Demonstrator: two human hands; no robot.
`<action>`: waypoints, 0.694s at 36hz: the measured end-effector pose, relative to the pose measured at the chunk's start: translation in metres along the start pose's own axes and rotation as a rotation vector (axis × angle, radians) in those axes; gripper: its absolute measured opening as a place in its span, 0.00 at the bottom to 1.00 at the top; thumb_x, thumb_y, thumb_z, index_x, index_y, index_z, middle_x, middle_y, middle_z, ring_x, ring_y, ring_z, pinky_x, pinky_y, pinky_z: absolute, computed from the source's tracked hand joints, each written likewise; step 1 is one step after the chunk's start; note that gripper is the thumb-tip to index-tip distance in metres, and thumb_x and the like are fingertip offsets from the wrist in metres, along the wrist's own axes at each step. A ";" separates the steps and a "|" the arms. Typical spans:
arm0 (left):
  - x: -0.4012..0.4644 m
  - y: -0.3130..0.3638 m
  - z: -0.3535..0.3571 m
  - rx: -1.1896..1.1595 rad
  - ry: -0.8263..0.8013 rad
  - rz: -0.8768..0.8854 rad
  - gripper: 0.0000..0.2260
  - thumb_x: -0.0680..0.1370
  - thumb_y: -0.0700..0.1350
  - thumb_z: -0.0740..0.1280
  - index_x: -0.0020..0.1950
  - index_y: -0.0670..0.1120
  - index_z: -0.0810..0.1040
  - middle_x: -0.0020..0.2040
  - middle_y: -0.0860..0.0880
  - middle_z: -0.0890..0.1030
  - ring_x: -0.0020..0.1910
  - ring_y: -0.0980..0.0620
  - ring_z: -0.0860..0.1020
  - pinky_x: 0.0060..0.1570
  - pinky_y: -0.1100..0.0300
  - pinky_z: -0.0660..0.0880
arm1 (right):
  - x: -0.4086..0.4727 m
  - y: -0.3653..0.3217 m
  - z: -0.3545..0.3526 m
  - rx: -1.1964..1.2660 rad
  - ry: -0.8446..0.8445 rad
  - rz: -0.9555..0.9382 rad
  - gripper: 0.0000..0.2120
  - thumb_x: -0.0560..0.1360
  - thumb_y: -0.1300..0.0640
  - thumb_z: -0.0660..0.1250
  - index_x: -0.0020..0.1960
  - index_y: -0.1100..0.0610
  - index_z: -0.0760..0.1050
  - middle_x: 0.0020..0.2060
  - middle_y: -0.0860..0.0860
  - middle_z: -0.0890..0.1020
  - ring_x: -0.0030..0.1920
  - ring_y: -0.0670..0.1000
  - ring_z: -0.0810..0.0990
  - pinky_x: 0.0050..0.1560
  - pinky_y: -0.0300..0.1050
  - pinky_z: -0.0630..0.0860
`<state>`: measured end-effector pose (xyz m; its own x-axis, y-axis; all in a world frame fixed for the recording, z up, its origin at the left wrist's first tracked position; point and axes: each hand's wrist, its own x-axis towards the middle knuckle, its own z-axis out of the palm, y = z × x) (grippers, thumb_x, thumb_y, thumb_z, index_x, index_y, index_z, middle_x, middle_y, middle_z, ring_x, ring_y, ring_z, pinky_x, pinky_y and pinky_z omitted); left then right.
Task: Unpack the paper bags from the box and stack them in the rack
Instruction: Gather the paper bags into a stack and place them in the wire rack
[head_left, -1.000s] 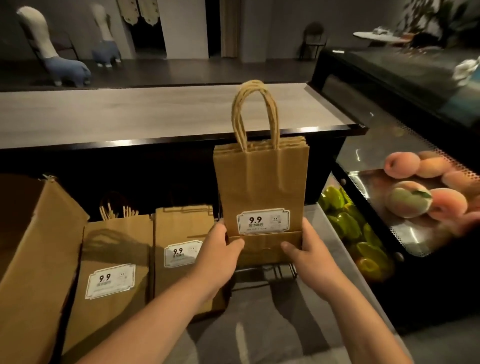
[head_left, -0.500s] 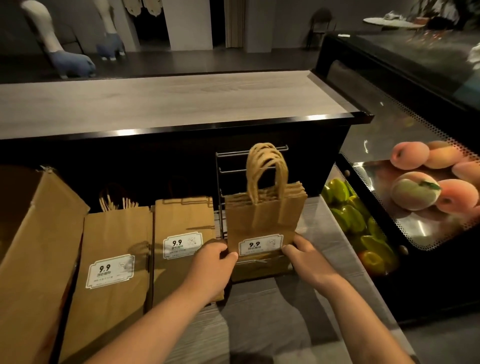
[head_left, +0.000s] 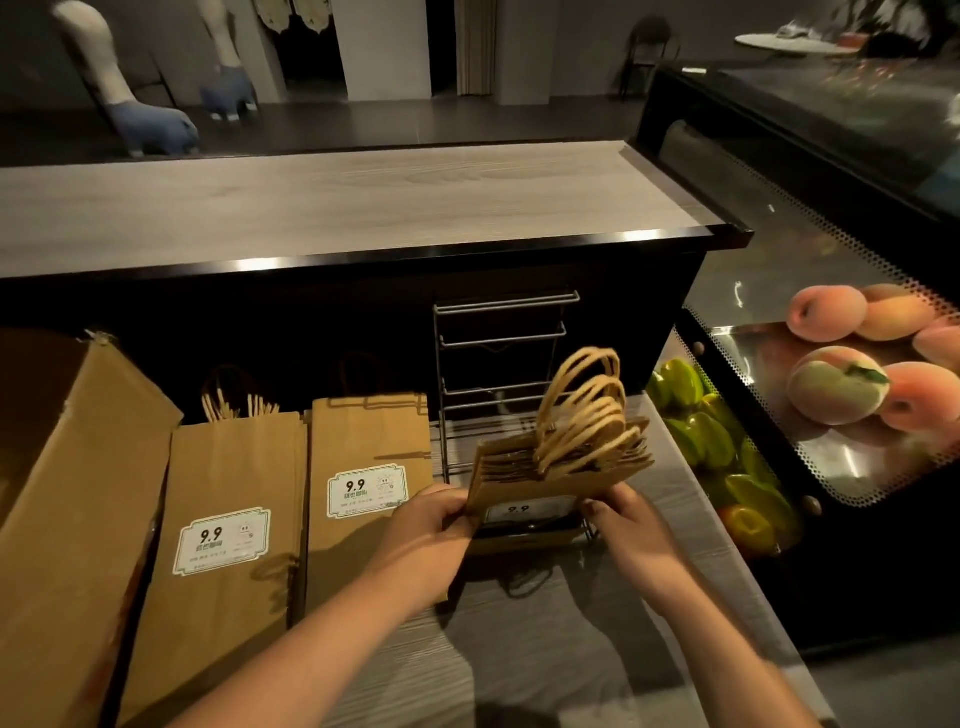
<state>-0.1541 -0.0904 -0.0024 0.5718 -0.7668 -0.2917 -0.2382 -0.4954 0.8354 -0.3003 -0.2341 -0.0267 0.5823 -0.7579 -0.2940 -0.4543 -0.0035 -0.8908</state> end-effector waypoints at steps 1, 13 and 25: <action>-0.001 0.001 -0.001 0.000 -0.009 -0.006 0.18 0.80 0.43 0.63 0.39 0.65 0.80 0.51 0.58 0.79 0.53 0.58 0.77 0.52 0.64 0.72 | -0.001 0.001 0.000 -0.002 -0.006 0.006 0.12 0.81 0.63 0.59 0.51 0.46 0.75 0.48 0.44 0.80 0.52 0.44 0.77 0.48 0.40 0.70; -0.007 0.003 -0.001 0.048 -0.037 -0.030 0.10 0.78 0.49 0.68 0.42 0.64 0.71 0.44 0.64 0.75 0.44 0.66 0.72 0.36 0.72 0.66 | -0.014 -0.003 -0.002 0.000 -0.006 -0.134 0.16 0.78 0.64 0.64 0.50 0.41 0.71 0.49 0.36 0.76 0.51 0.34 0.73 0.49 0.31 0.68; -0.007 -0.011 -0.009 0.003 0.026 -0.025 0.14 0.77 0.41 0.68 0.49 0.63 0.75 0.50 0.58 0.80 0.44 0.59 0.78 0.29 0.75 0.72 | -0.055 -0.007 0.032 0.032 0.360 -0.081 0.10 0.75 0.63 0.69 0.44 0.51 0.69 0.41 0.54 0.76 0.42 0.54 0.77 0.43 0.54 0.78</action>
<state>-0.1483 -0.0760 -0.0053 0.5979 -0.7433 -0.3001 -0.2260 -0.5155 0.8266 -0.3072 -0.1715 -0.0153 0.3388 -0.9369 -0.0869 -0.3921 -0.0566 -0.9182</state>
